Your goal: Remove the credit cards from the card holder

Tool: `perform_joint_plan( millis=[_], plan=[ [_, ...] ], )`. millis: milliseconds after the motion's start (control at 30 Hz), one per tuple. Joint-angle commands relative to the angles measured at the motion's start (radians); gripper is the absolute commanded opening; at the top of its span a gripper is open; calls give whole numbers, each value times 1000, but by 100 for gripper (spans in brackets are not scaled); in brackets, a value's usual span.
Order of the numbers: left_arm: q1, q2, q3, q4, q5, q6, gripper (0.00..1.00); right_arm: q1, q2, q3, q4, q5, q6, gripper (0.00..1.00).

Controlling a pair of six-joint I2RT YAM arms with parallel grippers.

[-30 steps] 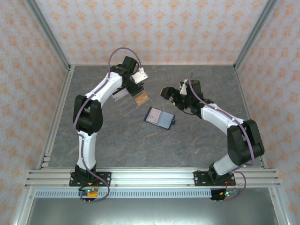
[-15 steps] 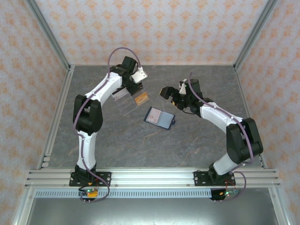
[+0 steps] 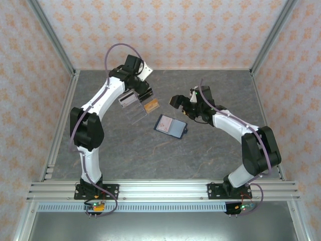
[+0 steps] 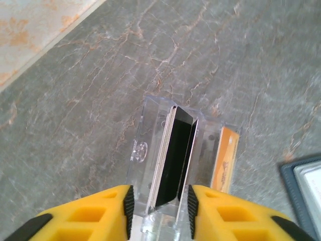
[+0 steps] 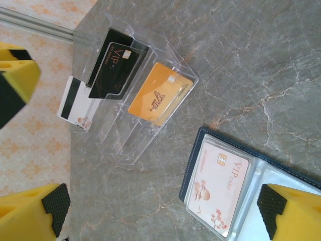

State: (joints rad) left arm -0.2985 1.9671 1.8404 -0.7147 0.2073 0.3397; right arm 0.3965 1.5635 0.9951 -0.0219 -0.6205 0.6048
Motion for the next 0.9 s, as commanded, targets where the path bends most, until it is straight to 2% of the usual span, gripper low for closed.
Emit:
perform_joint_plan(
  millis=[0,167,233,433,633,867],
  plan=[
    [0,-110,-97,50,-10,-238,41,35,19,42,-80,53,-14,95],
    [-24,-227,-294,135,-49,-439,50,99,81,109,-180,137,8,83],
    [-37,-271,-366,152,-102,-520,52,131,119,127,-192,159,30,77],
    [-47,-365,-562,228,-77,-687,65,209,217,146,-178,188,82,71],
    [-45,-422,-677,264,-86,-760,79,231,280,158,-224,183,41,68],
    [-44,-447,-679,263,-72,-755,85,230,299,149,-321,215,-81,67]
  ],
)
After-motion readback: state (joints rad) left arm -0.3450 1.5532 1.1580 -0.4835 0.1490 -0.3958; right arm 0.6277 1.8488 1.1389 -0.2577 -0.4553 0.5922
